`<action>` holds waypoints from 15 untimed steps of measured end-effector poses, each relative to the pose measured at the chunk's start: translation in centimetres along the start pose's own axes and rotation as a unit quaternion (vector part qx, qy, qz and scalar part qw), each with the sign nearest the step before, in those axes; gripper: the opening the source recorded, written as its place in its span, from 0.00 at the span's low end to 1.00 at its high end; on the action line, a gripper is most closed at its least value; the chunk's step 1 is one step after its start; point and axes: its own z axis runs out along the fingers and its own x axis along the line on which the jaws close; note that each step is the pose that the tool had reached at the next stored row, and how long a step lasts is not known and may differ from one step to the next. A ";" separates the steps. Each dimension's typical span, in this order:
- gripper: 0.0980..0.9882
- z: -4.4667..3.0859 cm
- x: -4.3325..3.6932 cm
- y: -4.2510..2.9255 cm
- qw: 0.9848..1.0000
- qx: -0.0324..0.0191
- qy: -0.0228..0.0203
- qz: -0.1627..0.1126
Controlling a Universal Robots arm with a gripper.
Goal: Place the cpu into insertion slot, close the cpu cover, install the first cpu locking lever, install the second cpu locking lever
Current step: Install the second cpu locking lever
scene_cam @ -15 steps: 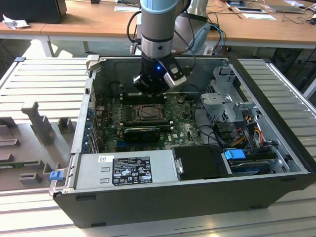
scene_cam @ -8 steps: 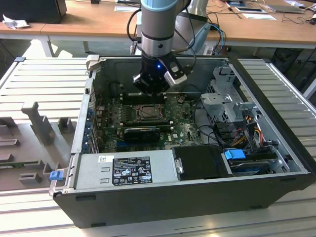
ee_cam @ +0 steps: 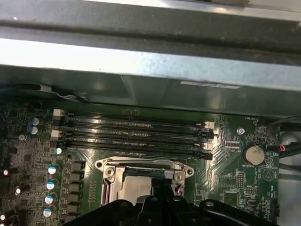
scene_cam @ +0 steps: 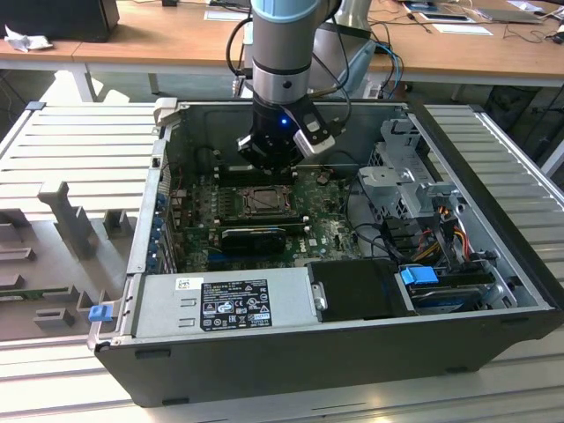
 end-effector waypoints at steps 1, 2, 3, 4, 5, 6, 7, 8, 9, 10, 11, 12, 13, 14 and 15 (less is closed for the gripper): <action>0.01 -0.06 0.00 -0.01 1.000 0.000 0.000 0.000; 0.01 -0.12 0.00 0.00 1.000 0.000 0.000 0.000; 0.01 -0.22 -0.01 0.00 1.000 0.000 0.000 0.000; 0.01 -0.33 -0.01 0.01 1.000 0.000 0.000 0.000; 0.01 -0.47 -0.02 0.02 1.000 0.000 0.000 0.000; 0.01 -0.57 -0.02 0.03 1.000 0.000 0.000 0.000; 0.01 -0.56 -0.02 0.01 1.000 0.000 0.000 0.000; 0.01 -0.57 -0.02 -0.04 1.000 0.000 0.000 0.000; 0.01 -0.58 -0.01 -0.09 1.000 0.000 0.000 0.000; 0.01 -0.58 0.00 -0.17 1.000 0.000 0.000 0.000; 0.01 -0.59 0.01 -0.27 1.000 0.000 0.000 0.000; 0.01 -0.60 0.01 -0.40 1.000 0.000 0.000 0.000; 0.01 -0.61 0.02 -0.54 1.000 0.000 0.000 0.000; 0.01 -0.63 0.05 -0.86 1.000 0.000 0.000 0.000; 0.01 -0.65 0.06 -1.05 1.000 0.000 0.000 0.000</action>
